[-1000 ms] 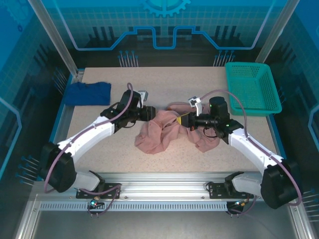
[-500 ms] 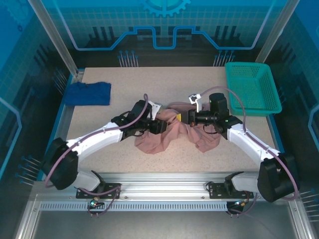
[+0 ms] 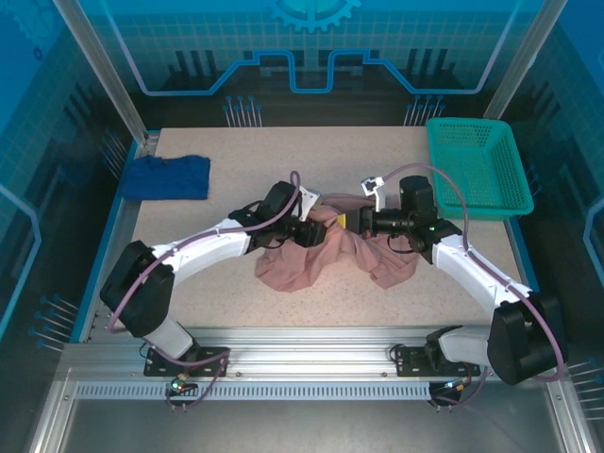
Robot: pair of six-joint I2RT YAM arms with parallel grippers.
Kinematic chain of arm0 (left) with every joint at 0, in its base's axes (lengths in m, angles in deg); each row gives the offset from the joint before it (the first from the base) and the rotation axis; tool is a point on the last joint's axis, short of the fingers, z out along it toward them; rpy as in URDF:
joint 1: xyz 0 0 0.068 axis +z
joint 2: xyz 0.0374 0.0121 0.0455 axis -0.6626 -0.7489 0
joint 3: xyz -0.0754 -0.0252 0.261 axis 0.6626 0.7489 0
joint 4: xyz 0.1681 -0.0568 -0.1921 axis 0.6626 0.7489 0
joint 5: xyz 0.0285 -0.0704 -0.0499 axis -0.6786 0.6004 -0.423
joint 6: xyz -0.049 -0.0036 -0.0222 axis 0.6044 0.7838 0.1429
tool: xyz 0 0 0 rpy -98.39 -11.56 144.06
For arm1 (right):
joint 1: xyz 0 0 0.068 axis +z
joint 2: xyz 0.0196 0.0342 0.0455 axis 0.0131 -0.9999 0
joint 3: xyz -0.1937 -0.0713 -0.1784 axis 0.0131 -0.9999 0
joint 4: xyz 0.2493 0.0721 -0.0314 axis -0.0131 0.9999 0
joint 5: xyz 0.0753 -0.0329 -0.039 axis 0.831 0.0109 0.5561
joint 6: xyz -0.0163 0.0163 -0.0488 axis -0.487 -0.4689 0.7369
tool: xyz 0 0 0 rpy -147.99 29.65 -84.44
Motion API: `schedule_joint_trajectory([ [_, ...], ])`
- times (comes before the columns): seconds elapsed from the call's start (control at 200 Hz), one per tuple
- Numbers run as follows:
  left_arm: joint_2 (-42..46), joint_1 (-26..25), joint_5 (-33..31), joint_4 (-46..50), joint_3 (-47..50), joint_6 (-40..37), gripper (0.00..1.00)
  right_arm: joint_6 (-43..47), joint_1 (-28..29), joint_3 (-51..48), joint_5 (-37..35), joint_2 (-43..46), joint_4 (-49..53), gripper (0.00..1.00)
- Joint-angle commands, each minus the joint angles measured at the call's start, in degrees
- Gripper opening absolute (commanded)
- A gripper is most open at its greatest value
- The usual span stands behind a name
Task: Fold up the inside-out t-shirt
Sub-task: Turn the T-shirt inside out at the center of the table.
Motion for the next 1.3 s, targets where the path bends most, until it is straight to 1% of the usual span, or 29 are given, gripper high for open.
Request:
schedule_joint_trajectory([
  [0.0, -2.8, 0.1, 2.1, -1.4, -3.2, -1.9, 0.41, -0.4, -0.8, -0.6, 1.9, 1.2, 0.1, 0.00],
  [0.03, -3.4, 0.3, 2.3, -1.8, -3.8, -1.7, 0.38, -0.1, -0.8, -0.7, 1.8, 1.2, 0.3, 0.00],
  [0.07, -4.1, 0.8, 3.0, -2.6, -4.6, -1.1, 0.30, 0.5, -0.8, -0.7, 1.6, 1.2, 0.8, 0.00],
  [0.12, -4.2, 1.6, 5.0, -3.4, -5.5, 0.1, 0.14, 2.6, -0.8, -0.3, 0.0, 1.5, 3.7, 0.00],
  [0.145, -3.9, 2.1, 6.3, -3.7, -5.8, 0.8, 0.04, 4.5, -0.8, 0.3, -1.9, 1.8, 6.4, 0.00],
  [0.16, -3.5, 2.4, 7.2, -3.7, -5.9, 1.2, 0.00, 5.8, -0.8, 0.7, -3.6, 2.1, 8.3, 0.00],
  [0.205, -1.6, 3.2, 10.3, -3.6, -5.6, 2.5, 0.00, 9.4, -0.6, 2.0, -10.2, 2.8, 13.9, 0.00],
  [0.265, 2.6, 3.7, 15.0, -3.0, -3.8, 4.5, 0.00, 11.8, 0.8, 3.6, -25.3, 3.8, 19.9, 0.00],
  [0.31, 5.8, 4.0, 19.4, -2.2, -2.3, 6.2, 0.00, 13.6, 3.0, 5.3, -34.8, 3.9, 21.9, 0.00],
  [0.345, 7.9, 4.1, 21.7, -1.5, -1.3, 7.4, 0.00, 14.0, 4.9, 6.4, -40.5, 3.6, 22.3, 0.01],
  [0.425, 11.5, 4.3, 24.9, 2.0, -0.8, 9.6, 0.00, 14.8, 7.9, 8.6, -47.6, 2.1, 22.8, 0.09],
  [0.515, 14.1, 4.8, 25.1, 5.5, -1.4, 11.1, 0.00, 17.2, 8.9, 11.0, -51.5, 0.8, 26.3, 0.23],
  [0.565, 14.9, 5.1, 24.9, 6.1, -1.7, 11.7, 0.00, 19.0, 9.5, 10.3, -49.5, 2.2, 26.2, 0.32],
  [0.655, 15.0, 5.8, 24.8, 6.6, -2.4, 12.5, 0.00, 20.6, 10.0, 4.5, -37.0, 9.1, 20.5, 0.45],
  [0.71, 14.6, 6.1, 24.9, 6.8, -2.8, 12.7, 0.00, 20.5, 10.1, -1.0, -29.4, 13.7, 16.7, 0.54],
  [0.78, 14.1, 6.2, 25.0, 6.9, -3.2, 12.9, 0.00, 20.6, 10.9, -4.5, -24.3, 17.3, 13.9, 0.60],
  [0.87, 13.7, 6.3, 25.4, 6.6, -3.4, 13.0, 0.00, 22.2, 14.7, -6.5, -23.5, 18.1, 11.4, 0.62],
  [0.91, 13.5, 6.3, 25.6, 6.6, -3.6, 12.9, 0.00, 22.9, 16.6, -6.5, -24.7, 17.2, 10.6, 0.62],
  [0.945, 13.5, 6.3, 25.7, 6.7, -3.7, 12.8, 0.00, 23.0, 17.7, -5.8, -27.6, 15.6, 10.2, 0.62],
  [0.995, 13.6, 6.3, 25.9, 6.8, -3.7, 12.7, 0.00, 22.2, 17.6, -4.6, -33.5, 12.8, 10.4, 0.62],
  [1.025, 13.8, 6.4, 25.9, 6.7, -3.6, 12.6, 0.00, 22.2, 17.2, -3.8, -35.9, 10.9, 10.5, 0.62],
  [1.055, 14.0, 6.4, 25.9, 6.6, -3.4, 12.6, 0.00, 22.3, 16.5, -3.0, -36.2, 9.2, 10.3, 0.62],
  [1.095, 14.3, 6.4, 25.8, 6.5, -3.2, 12.6, 0.00, 22.2, 15.7, -2.4, -34.2, 6.9, 9.1, 0.61],
  [1.14, 14.5, 6.6, 25.8, 6.0, -2.9, 12.9, 0.00, 22.0, 15.5, -2.1, -31.7, 4.7, 6.9, 0.59],
  [1.165, 14.6, 6.8, 25.8, 5.7, -2.7, 13.1, 0.00, 21.9, 15.4, -1.8, -29.6, 3.3, 5.9, 0.55],
  [1.195, 14.8, 7.1, 25.9, 5.2, -2.4, 13.2, 0.00, 21.8, 15.2, -1.0, -26.4, 2.0, 5.5, 0.43],
  [1.23, 15.1, 7.5, 25.3, 4.5, -1.9, 13.5, 0.00, 21.5, 14.6, 0.2, -21.8, 0.9, 5.7, 0.24],
  [1.255, 15.4, 8.1, 24.1, 4.0, -1.4, 13.8, 0.00, 20.8, 13.7, 0.7, -17.1, 0.7, 5.8, 0.12],
  [1.295, 16.0, 9.2, 20.0, 3.3, -0.6, 15.4, 0.00, 18.7, 11.1, 0.6, -8.3, 1.5, 4.6, 0.02],
])
